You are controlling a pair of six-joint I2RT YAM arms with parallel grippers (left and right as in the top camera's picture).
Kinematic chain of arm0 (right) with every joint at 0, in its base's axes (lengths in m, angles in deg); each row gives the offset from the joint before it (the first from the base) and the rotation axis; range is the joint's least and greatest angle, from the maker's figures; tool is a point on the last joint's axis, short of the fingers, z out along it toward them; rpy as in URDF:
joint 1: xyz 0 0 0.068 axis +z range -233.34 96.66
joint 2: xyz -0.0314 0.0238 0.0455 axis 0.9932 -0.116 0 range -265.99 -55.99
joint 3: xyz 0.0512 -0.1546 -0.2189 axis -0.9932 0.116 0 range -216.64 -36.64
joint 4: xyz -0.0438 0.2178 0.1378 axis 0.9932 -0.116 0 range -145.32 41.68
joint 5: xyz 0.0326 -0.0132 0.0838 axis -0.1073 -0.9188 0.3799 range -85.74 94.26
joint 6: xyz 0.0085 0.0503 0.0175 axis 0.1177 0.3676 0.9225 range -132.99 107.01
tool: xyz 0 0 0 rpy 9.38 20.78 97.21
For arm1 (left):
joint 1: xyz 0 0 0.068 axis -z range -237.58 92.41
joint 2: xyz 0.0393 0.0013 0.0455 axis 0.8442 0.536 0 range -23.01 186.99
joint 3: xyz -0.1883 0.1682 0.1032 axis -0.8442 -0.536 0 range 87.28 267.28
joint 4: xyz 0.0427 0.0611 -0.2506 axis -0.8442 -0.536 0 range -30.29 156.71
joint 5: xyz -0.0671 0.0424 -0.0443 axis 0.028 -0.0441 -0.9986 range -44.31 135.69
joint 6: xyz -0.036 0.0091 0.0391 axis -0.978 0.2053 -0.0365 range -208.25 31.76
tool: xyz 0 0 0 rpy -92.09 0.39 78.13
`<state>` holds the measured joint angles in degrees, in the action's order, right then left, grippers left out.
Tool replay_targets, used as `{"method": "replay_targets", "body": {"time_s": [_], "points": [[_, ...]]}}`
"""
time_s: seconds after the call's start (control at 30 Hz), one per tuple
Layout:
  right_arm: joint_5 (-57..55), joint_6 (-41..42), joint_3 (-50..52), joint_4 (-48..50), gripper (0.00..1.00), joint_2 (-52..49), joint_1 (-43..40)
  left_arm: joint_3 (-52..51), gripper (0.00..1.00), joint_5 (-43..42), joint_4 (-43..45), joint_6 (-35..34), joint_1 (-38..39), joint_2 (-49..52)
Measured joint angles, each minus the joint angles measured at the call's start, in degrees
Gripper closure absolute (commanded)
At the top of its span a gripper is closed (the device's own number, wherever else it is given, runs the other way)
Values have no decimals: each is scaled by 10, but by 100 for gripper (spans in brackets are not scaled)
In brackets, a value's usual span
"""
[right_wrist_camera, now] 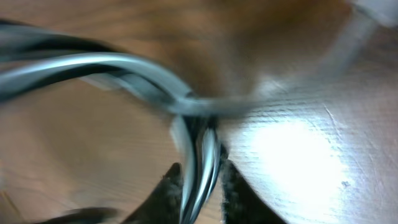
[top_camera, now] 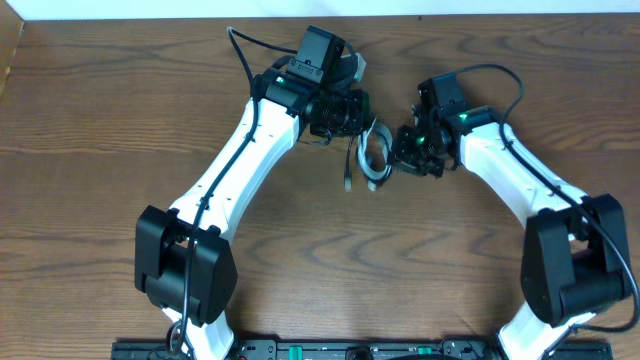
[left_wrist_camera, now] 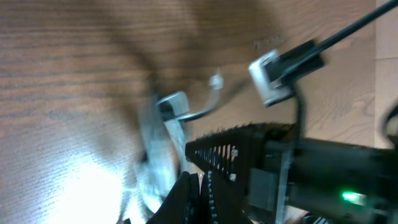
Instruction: Untangle cables
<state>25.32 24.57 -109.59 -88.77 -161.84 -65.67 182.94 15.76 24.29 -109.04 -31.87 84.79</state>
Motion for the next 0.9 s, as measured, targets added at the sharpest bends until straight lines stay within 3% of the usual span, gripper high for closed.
{"method": "replay_targets", "body": {"time_s": [0.1, 0.47, 0.63, 0.73, 0.8, 0.9], "points": [[-15, -3, 0, -28, 99, -10, 0, 0, 93, 0, 3, 0, -3, 0], [-54, -35, 0, -54, 98, -12, -9, 0, 93, 20, -16, 3, -28, 0], [-42, -61, 0, -54, 87, -12, -38, -2, 92, 29, -40, 28, -21, 2], [-16, -90, 0, -54, 66, -12, -69, -9, 88, 31, -43, 44, -10, 11], [3, -115, 0, -54, 55, -12, -95, -15, 83, 31, -45, 50, 2, 23], [24, -153, 0, -61, 52, -12, -132, -22, 70, 33, -48, 64, 24, 45]]}}
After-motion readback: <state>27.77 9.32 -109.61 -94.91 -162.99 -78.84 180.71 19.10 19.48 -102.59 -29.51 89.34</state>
